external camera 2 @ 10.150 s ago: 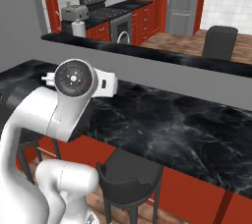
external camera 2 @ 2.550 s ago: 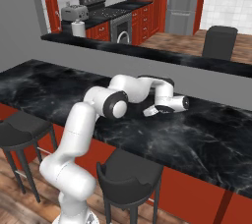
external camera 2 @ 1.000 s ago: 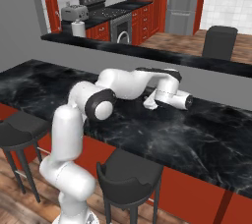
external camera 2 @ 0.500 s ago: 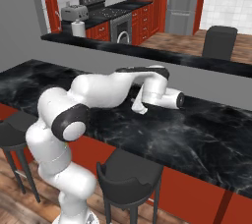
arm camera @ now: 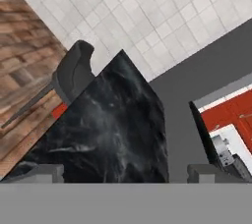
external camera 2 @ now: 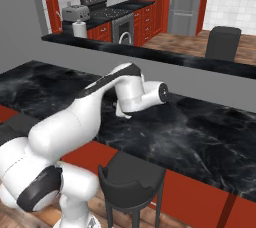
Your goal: The dining table condiment station is running low on shaker. Refill the condiment station by opening the cabinet and taking the shaker from the cabinet and placing it on the dining table.
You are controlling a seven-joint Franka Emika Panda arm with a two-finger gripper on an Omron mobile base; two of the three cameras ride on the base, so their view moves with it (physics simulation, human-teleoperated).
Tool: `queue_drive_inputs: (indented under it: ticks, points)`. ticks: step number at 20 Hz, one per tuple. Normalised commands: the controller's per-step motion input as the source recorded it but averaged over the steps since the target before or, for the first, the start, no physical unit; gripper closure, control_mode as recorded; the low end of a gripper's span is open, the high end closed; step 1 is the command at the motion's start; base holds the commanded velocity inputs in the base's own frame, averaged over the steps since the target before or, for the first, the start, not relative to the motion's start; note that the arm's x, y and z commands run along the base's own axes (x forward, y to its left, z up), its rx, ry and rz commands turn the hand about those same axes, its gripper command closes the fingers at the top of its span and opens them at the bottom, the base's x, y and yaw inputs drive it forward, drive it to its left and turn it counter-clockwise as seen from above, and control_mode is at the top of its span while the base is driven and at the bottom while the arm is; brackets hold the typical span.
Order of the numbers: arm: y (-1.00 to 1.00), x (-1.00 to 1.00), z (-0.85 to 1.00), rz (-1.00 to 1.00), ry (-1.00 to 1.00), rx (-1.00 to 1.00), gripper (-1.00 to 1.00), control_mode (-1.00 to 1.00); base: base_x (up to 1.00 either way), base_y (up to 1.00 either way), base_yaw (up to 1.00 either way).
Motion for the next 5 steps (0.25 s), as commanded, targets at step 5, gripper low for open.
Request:
queue_drive_inputs:
  ticks: [5]
  points:
    - [0.44,-0.81,0.62,0.06,-0.12,-0.17,-1.00,-1.00,0.00,0.00,0.00]
